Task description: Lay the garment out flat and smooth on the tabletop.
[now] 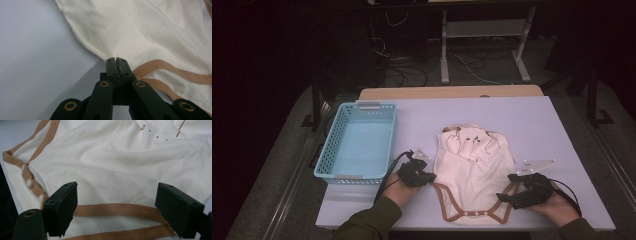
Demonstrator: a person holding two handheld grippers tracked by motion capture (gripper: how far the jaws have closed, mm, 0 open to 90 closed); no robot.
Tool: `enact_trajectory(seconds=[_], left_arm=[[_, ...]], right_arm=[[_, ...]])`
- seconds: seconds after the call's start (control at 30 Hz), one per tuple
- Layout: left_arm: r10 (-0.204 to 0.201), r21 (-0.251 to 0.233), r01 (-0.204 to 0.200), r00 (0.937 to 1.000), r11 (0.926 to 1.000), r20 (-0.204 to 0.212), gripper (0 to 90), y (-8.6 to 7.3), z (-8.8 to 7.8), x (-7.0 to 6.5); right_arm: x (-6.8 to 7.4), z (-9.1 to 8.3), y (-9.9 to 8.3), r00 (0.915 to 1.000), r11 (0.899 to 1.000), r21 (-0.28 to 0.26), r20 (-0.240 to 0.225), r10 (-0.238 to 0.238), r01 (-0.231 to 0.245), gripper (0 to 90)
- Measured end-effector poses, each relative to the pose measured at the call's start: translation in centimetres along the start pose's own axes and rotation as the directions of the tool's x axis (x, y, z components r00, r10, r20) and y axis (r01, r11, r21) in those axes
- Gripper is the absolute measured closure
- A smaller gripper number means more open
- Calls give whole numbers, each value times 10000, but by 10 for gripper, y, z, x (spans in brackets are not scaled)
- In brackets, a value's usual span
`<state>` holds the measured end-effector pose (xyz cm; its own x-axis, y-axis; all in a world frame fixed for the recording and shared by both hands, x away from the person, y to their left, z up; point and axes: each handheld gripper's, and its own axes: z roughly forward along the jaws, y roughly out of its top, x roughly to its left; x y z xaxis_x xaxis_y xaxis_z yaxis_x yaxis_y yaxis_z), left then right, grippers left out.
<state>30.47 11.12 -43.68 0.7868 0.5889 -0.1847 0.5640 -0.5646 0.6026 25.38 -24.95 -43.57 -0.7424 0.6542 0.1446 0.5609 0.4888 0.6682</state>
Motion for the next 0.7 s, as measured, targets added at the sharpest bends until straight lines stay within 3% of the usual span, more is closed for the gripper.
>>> enact_trajectory(seconds=[0.13, 0.23, 0.37, 0.4, 0.47, 0.6, 0.63, 0.7], left_arm=[[-34, 85, 34, 10000, 10000, 2, 893, -6, -5, 0], [-18, -137, 17, 10000, 9999, -93, 876, -9, -8, -1], [267, -331, -274, 9994, 9991, -221, 726, -6, -10, -3], [267, -331, -274, 9994, 9991, -221, 726, -6, -10, -3], [692, -606, -704, 9974, 9957, -214, 640, -2, -10, -4], [793, -979, -802, 9968, 9920, -129, 554, 1, -8, -4], [598, -1124, -603, 9982, 9918, -80, 526, 2, -7, -5], [730, -1250, -726, 9973, 9895, -17, 472, 3, -7, -4]], right_arm=[[0, 0, 0, 10000, 10000, 48, -19, -1, 1, 172], [0, 1, 0, 10000, 10000, 8, 2, 32, -32, 172], [-1, 1, 1, 10000, 10000, -32, 51, 55, -55, 172], [-1, 1, 1, 9999, 10000, -55, 76, 82, -82, 172], [-3, 1, 2, 9998, 9999, -83, 157, 113, -112, 172], [-7, 2, 6, 9995, 9996, -174, 235, 222, -218, 177], [-7, 2, 7, 9993, 9995, -176, 242, 276, -271, 180], [-9, 4, 10, 9994, 9995, -171, 207, 276, -273, 187]])
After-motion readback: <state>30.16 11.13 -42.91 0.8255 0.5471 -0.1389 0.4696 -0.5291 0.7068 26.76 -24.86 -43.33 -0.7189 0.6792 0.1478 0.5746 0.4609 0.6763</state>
